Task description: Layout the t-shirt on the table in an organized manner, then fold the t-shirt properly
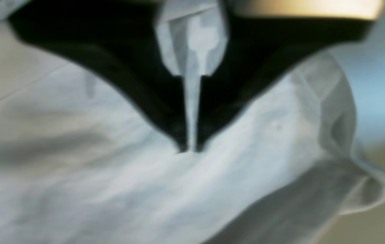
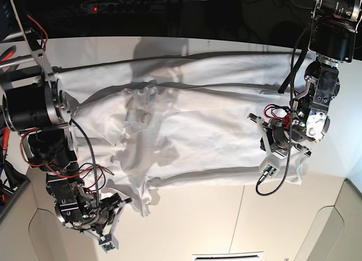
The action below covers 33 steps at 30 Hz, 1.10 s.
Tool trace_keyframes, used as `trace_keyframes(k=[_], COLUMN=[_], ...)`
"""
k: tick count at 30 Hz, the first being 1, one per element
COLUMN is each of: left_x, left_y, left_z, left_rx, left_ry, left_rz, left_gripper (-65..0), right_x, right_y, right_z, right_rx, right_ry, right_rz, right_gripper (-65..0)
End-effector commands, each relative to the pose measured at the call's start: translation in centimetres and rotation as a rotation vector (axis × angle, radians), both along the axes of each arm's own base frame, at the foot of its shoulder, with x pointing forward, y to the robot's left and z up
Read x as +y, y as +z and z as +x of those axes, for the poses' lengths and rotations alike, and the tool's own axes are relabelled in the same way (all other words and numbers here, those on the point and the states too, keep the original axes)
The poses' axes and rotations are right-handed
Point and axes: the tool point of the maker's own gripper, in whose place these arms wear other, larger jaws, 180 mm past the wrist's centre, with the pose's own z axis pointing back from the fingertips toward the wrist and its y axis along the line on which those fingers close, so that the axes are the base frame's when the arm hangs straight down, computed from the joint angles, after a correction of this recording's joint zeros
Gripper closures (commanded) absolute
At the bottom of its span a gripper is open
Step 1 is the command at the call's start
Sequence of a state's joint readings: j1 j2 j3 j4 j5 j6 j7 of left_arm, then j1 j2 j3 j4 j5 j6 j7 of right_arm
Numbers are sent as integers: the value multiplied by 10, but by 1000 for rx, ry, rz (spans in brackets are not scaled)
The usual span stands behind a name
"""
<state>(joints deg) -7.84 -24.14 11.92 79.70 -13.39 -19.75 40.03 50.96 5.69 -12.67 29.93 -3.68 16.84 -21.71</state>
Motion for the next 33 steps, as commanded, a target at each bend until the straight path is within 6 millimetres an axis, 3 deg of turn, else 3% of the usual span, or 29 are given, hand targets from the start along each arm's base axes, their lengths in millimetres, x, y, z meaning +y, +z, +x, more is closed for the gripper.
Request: trace_keyframes(k=[1,8,11,14,17,23,28,33], left_x=[-11,-149,-191,-219,-232,-232,-227,-220], left_y=[12,24,34,42,36,-10,-38,-56], left_z=[5,-61,-66,-64,-56,-41,-53,-83], left_rx=[-25,111,108,79,45,137,225,300], left_ry=[-35,-353,-365,-375,-363,-223,-199,-223], left_rz=[-69,-525,-638,-681,-641,-595,-579,-563], left_gripper=[0,0,0,0,0,0,0,0], right_x=[1,15,17,19,20,20,19,18], right_y=[17,-28,-27,-22,-22,-26,-27,-32], right_z=[10,-23,-25,-22,-23,-26,-26,-30], right_rx=[-52,-63,-75,-91,-90,-79,-74,-63], right_ry=[-1,28,35,40,43,41,37,35], right_rz=[27,85,90,88,86,85,82,80], right_gripper=[0,0,0,0,0,0,0,0])
